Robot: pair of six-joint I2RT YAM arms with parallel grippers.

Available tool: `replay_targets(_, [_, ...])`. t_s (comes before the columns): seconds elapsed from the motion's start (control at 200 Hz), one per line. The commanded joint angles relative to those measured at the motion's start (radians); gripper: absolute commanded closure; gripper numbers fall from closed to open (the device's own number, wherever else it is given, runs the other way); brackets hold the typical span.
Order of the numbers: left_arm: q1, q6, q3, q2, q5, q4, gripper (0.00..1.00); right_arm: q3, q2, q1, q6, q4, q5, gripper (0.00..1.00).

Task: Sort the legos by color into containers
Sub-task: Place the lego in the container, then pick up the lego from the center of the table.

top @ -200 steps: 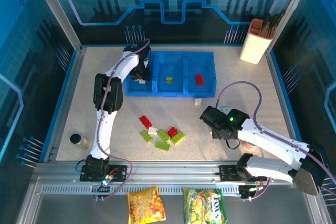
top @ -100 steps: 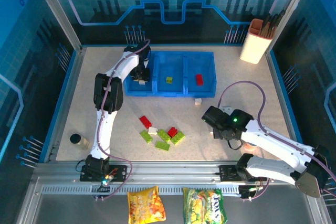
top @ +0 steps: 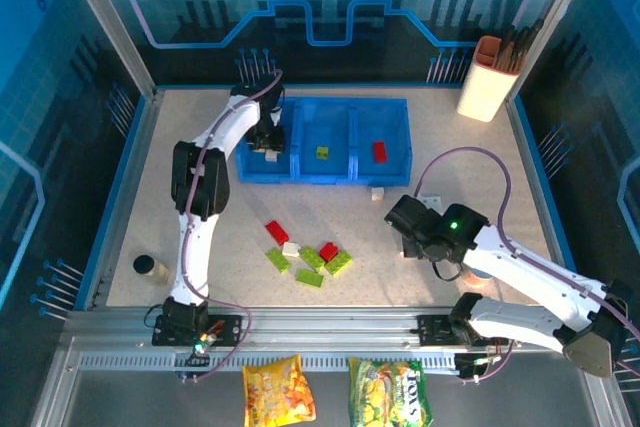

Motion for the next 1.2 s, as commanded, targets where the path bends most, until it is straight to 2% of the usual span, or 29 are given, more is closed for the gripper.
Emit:
replay_targets(0.0, [0.011, -0.023, -0.065, -0.112, 0.035, -0.013, 0.57, 0.032, 0.025, 0.023, -0.019, 0.014, 0.004, 0.46])
replay_targets(0.315, [0.01, -0.019, -0.288, -0.307, 0.026, 0.019, 0.57, 0.08, 0.134, 0.087, -0.037, 0.072, -0.006, 0.46])
replay_targets(0.565, [0.034, -0.023, -0.511, -0.496, 0.027, 0.037, 0.57, 0.158, 0.278, 0.155, -0.067, 0.12, -0.018, 0.46])
replay_targets(0.895, [0.138, -0.022, -0.785, -0.725, 0.081, 0.086, 0.56, 0.331, 0.52, 0.243, -0.135, 0.189, -0.085, 0.46])
replay_targets(1.051, [0.203, -0.04, -0.908, -0.81, 0.115, 0.152, 0.56, 0.452, 0.664, 0.275, -0.175, 0.21, -0.114, 0.46])
replay_targets(1.196, [0.219, -0.063, -1.007, -0.867, 0.142, 0.239, 0.56, 0.594, 0.811, 0.288, -0.203, 0.227, -0.148, 0.46])
